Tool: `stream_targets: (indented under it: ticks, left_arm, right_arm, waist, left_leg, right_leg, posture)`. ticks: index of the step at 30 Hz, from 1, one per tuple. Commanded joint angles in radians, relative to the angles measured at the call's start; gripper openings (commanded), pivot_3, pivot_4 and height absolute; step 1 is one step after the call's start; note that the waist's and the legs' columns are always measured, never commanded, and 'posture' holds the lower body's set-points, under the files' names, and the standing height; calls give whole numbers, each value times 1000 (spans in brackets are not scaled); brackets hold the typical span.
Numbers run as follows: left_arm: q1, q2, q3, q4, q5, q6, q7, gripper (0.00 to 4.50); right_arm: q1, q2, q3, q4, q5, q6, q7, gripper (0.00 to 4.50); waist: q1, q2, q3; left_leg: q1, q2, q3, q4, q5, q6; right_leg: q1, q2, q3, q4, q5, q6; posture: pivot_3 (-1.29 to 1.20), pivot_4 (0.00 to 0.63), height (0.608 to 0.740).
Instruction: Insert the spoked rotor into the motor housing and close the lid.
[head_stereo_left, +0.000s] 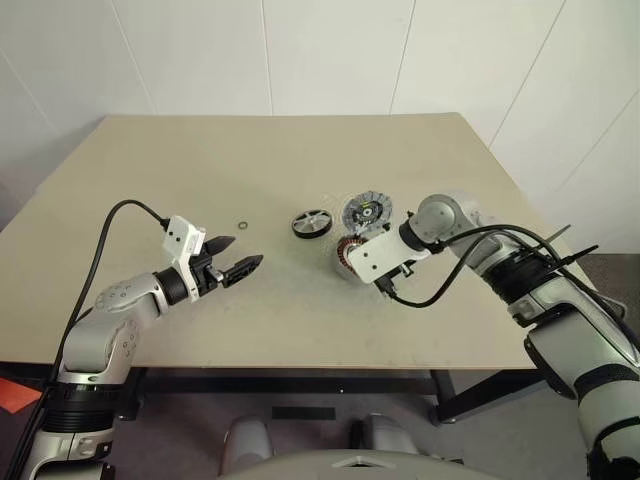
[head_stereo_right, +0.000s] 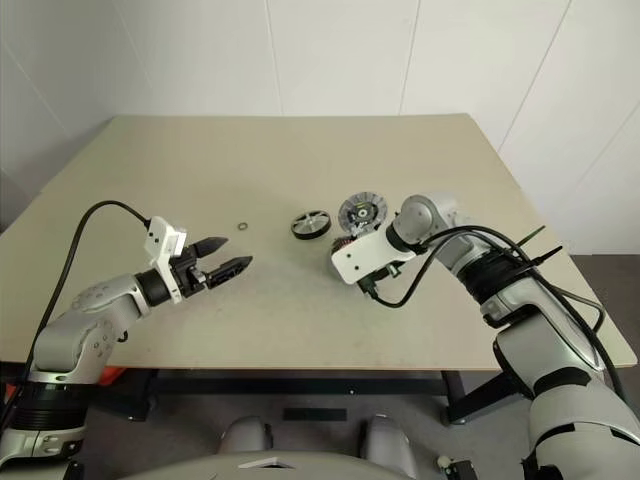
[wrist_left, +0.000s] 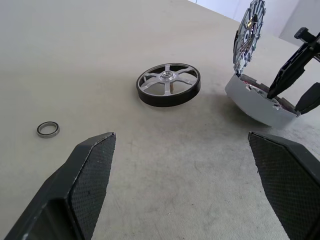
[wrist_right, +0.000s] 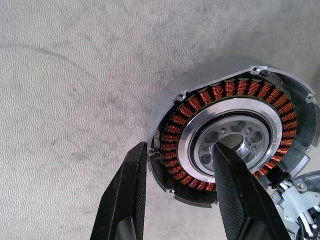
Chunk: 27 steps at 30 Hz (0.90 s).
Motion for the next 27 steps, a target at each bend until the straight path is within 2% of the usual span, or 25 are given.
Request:
stream_targets:
  ticks: [1, 8, 9, 15, 22, 27]
  left_arm:
    - [-17, 5, 8, -15, -2, -10, -6, 4500]
    - [-22, 8, 11, -10, 1, -10, -5, 4500]
    - [-23, 9, 12, -9, 1, -10, -5, 4500]
    - [-21, 11, 18, -2, 4, -18, -6, 4500]
    - [-17, 10, 19, 5, 6, -27, -8, 4500]
    - [-15, 12, 23, 15, 7, -38, -14, 4500]
  right_arm:
    - [4, -34, -35, -9, -2, -12, 7, 1850]
    - [34, -12, -34, -47, 5, 17, 19, 1850]
    - [39, -9, -33, -51, 5, 20, 20, 2531]
    - [51, 11, -44, -65, 12, 49, 25, 4463]
    - [43, 12, -89, -145, 73, 112, 63, 4487]
    - [43, 28, -170, -294, 185, 282, 85, 4487]
  waist:
    - [0, 0, 0]
    - [1, 0, 0]
    - [1, 0, 0]
    - [-1, 0, 0]
    - [-7, 0, 0]
    - [-6, 0, 0]
  left_leg:
    - [0, 0, 0, 0, 0, 0]
    - [0, 0, 0, 0, 0, 0]
    - [0, 0, 0, 0, 0, 0]
    - [0, 0, 0, 0, 0, 0]
    - [1, 0, 0, 0, 0, 0]
    - [1, 0, 0, 0, 0, 0]
  right_leg:
    - [0, 0, 0, 0, 0, 0]
    - [0, 0, 0, 0, 0, 0]
    - [0, 0, 0, 0, 0, 0]
    - [0, 0, 0, 0, 0, 0]
    - [0, 0, 0, 1, 0, 0]
    - [0, 0, 0, 0, 0, 0]
  posture:
    - [0, 0, 740]
    - [0, 0, 740]
    - [0, 0, 740]
    - [0, 0, 740]
    - [0, 0, 740]
    - [0, 0, 740]
